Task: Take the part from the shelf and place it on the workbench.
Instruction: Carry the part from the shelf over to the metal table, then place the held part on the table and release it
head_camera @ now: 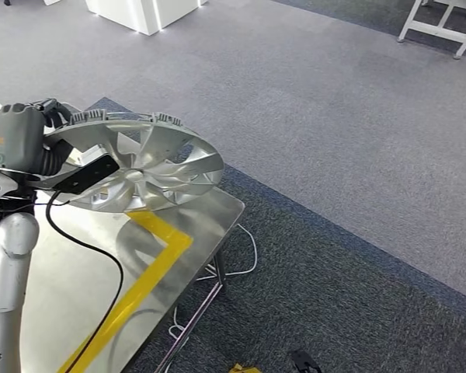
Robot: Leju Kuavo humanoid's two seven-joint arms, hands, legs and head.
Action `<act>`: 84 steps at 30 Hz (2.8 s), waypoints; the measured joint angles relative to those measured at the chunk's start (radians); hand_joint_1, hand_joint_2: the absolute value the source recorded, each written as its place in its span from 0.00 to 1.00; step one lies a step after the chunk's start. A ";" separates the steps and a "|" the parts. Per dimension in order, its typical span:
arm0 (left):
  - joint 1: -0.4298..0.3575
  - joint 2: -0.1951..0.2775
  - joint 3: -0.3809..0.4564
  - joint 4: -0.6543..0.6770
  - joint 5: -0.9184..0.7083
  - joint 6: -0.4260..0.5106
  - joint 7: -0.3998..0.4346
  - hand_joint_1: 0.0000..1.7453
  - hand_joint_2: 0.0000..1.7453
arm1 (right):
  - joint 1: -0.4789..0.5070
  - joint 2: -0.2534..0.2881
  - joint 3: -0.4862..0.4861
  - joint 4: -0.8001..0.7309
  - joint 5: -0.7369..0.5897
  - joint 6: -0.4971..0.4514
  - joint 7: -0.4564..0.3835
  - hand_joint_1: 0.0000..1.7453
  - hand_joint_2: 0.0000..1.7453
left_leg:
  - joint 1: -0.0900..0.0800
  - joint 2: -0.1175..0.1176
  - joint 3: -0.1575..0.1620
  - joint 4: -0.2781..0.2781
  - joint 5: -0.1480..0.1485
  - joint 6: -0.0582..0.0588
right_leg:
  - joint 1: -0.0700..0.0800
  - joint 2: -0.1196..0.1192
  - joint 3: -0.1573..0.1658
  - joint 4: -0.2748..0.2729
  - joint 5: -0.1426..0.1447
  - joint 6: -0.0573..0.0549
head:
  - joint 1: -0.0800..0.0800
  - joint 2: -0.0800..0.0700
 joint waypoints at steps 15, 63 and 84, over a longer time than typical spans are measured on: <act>-0.006 0.033 0.036 0.039 -0.058 -0.006 0.032 0.90 1.00 | 0.001 0.003 0.000 -0.001 0.002 -0.001 0.002 0.00 0.00 | 0.003 0.052 -0.027 0.068 -0.020 -0.041 | 0.001 -0.039 0.036 -0.061 0.010 -0.034 | -0.011 0.000; 0.033 0.037 0.119 0.098 -0.173 0.019 0.026 0.90 1.00 | 0.010 0.005 -0.004 -0.001 0.003 -0.007 0.001 0.00 0.00 | 0.003 0.038 0.010 -0.010 0.000 -0.020 | 0.001 -0.037 0.049 -0.086 0.024 -0.003 | -0.009 0.000; 0.040 0.097 0.210 0.156 -0.202 0.021 0.025 0.90 1.00 | 0.021 0.006 -0.004 -0.001 0.005 -0.007 0.001 0.00 0.00 | 0.006 0.038 0.010 -0.012 0.003 -0.024 | 0.003 -0.036 0.044 -0.080 0.022 -0.006 | -0.009 0.000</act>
